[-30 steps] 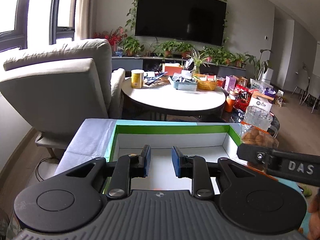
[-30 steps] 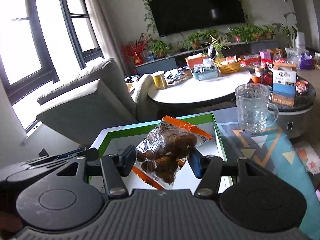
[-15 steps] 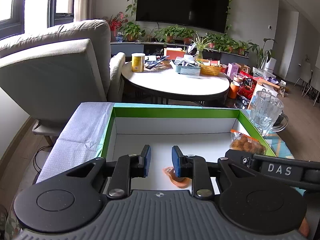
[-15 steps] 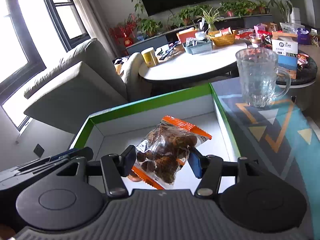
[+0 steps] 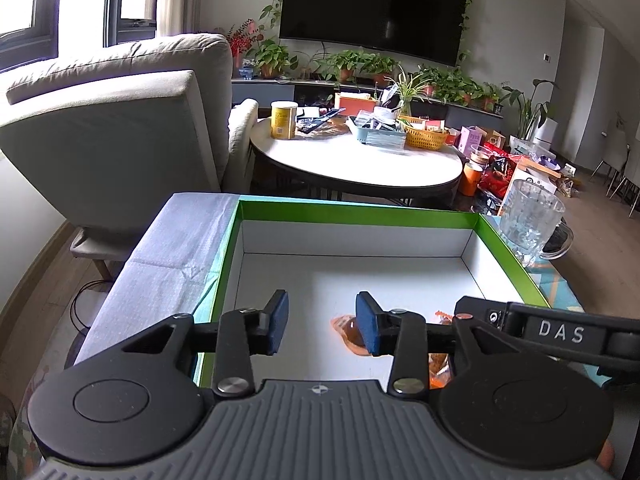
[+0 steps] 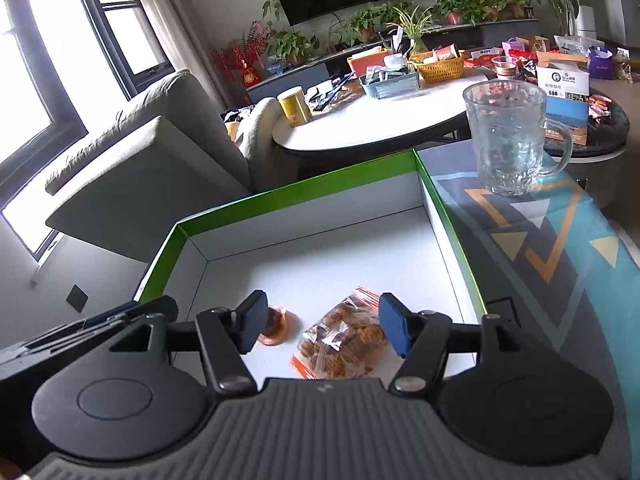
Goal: Organize snacks
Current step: 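Move both open tools back from the box to the snack pile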
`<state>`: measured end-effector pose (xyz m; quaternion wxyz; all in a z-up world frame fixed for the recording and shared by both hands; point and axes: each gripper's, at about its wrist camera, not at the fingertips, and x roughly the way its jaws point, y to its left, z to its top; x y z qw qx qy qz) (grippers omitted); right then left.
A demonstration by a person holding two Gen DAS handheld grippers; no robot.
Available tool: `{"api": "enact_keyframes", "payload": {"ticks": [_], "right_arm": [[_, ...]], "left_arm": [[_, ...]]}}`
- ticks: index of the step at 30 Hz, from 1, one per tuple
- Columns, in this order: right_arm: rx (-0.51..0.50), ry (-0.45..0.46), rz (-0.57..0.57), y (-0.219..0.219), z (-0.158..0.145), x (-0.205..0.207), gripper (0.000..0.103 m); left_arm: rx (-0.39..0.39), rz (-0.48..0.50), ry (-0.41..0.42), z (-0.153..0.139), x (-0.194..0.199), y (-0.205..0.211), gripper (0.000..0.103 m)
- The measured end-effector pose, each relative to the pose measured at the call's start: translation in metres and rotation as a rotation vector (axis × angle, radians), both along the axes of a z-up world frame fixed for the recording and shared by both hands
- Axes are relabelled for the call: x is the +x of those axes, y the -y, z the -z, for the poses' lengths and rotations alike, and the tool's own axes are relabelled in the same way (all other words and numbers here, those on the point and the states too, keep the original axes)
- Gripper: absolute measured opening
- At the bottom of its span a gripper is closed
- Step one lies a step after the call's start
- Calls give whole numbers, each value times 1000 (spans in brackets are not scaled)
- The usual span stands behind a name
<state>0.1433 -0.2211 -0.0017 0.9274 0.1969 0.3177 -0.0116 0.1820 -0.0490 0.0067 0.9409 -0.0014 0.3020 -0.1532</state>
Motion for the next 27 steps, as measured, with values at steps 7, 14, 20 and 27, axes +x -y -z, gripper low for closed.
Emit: {"api": "enact_keyframes", "payload": {"ticks": [7, 14, 20, 27], "right_arm": [[4, 20, 3, 4, -3, -18, 40], [-18, 155, -20, 5, -5, -59, 40], [-89, 271, 18, 1, -4, -93, 40], [-74, 222, -86, 0, -6, -108, 40]], "left_arm": [[10, -2, 5, -2, -21, -8, 38], [35, 20, 11, -2, -50, -25, 48], [45, 84, -25, 8, -82, -33, 48], [83, 152, -88, 27, -106, -35, 48]]}}
